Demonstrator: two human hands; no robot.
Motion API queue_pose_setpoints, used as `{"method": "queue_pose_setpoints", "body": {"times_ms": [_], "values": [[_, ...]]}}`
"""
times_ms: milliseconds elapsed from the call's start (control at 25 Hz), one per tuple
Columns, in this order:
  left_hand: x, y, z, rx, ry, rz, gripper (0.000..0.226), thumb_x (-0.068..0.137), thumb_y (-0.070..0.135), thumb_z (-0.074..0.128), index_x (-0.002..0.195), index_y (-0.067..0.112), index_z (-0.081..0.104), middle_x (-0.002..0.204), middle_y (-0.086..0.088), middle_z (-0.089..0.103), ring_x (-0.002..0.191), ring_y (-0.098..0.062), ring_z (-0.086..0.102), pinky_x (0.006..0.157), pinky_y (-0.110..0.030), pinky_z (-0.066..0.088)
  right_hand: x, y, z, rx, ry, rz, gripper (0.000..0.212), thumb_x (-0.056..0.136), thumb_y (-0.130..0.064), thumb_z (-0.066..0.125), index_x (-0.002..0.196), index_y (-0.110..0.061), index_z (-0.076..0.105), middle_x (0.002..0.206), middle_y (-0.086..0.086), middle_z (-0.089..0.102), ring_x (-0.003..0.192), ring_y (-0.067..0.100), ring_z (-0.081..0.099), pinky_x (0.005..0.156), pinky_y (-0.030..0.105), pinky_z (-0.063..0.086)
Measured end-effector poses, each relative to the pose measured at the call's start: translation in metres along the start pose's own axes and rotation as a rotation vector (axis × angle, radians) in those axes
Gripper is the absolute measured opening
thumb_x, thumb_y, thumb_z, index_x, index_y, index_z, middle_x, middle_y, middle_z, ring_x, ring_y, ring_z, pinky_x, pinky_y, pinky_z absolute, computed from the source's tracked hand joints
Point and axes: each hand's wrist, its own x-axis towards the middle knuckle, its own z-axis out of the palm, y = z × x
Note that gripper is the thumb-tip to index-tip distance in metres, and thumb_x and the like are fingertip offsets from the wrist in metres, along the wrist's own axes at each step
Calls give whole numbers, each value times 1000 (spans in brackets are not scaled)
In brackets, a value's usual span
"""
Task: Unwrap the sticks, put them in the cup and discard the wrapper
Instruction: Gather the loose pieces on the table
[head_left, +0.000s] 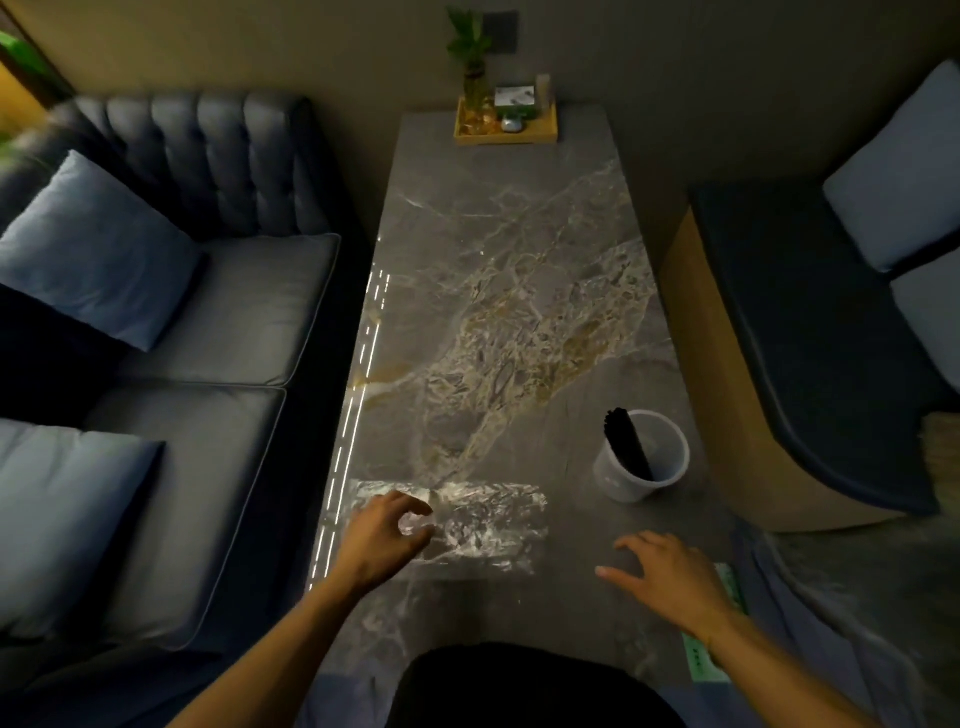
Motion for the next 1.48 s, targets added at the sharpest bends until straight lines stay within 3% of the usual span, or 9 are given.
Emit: {"method": "queue_pose_setpoints", "body": {"times_ms": [240, 360, 520, 680, 760, 880, 1120, 1320, 1480], "values": [[19, -56, -42, 296, -151, -56, 42, 78, 55, 61, 116, 38, 62, 133, 4, 56, 126, -22, 47, 102, -47, 35, 3, -67, 15, -99, -121, -46, 90, 60, -95, 24, 119, -36, 57, 126, -7, 63, 119, 19, 55, 101, 45, 37], [35, -66, -52, 346, -227, -89, 47, 79, 55, 61, 121, 36, 59, 136, 1, 53, 128, -25, 44, 102, -47, 36, 0, -91, 28, -128, -128, -49, 90, 60, -95, 14, 96, -29, 62, 113, -1, 69, 111, 22, 60, 97, 48, 38], [52, -65, -49, 414, -323, -27, 63, 80, 56, 60, 138, 38, 43, 148, 1, 42, 135, -26, 39, 107, -50, 32, -4, -116, 45, -2, -126, 34, 84, 59, -96, 7, 70, -28, 54, 98, -2, 72, 100, 21, 65, 89, 44, 42], [64, -61, -39, 432, -438, 31, 80, 79, 57, 62, 148, 40, 26, 157, 2, 30, 144, -27, 27, 113, -56, 24, -4, -133, 56, 458, -199, 227, 95, 54, -99, 23, 67, -13, 62, 73, 5, 72, 71, 20, 67, 70, 33, 50], [68, -61, -38, 444, -461, 33, 83, 78, 57, 63, 149, 39, 24, 157, 0, 30, 143, -28, 27, 113, -56, 24, -4, -141, 56, 822, -225, 358, 84, 53, -92, 43, 74, -14, 65, 64, 1, 64, 50, 12, 54, 53, 25, 43], [67, -65, -35, 456, -438, 24, 79, 76, 58, 64, 145, 38, 31, 149, -3, 40, 138, -30, 34, 110, -53, 28, -6, -146, 58, 1054, -290, 488, 56, 74, -68, 58, 97, -18, 68, 78, -4, 70, 54, 6, 56, 50, 17, 38], [53, -70, -22, 237, -498, 34, 33, 84, 46, 65, 109, 24, 69, 110, -5, 70, 95, -20, 61, 80, -33, 49, -4, -160, 59, 1429, -333, 598, 32, 79, -44, 72, 104, -25, 65, 104, -1, 74, 91, 17, 67, 69, 28, 46], [36, -76, -6, -74, -473, -120, 16, 85, 32, 69, 89, 18, 64, 84, -1, 66, 75, -15, 62, 69, -29, 53, 2, -184, 61, 1537, -289, 590, 20, 82, -25, 72, 101, -23, 66, 89, -2, 70, 82, 14, 63, 65, 27, 45], [35, -72, -8, -425, -396, -187, 8, 86, 15, 69, 84, 16, 61, 82, -5, 66, 75, -15, 63, 78, -35, 56, 5, -188, 48, 1605, -136, 595, 5, 86, -18, 69, 89, -20, 66, 81, -2, 70, 74, 12, 58, 64, 27, 44]]}}
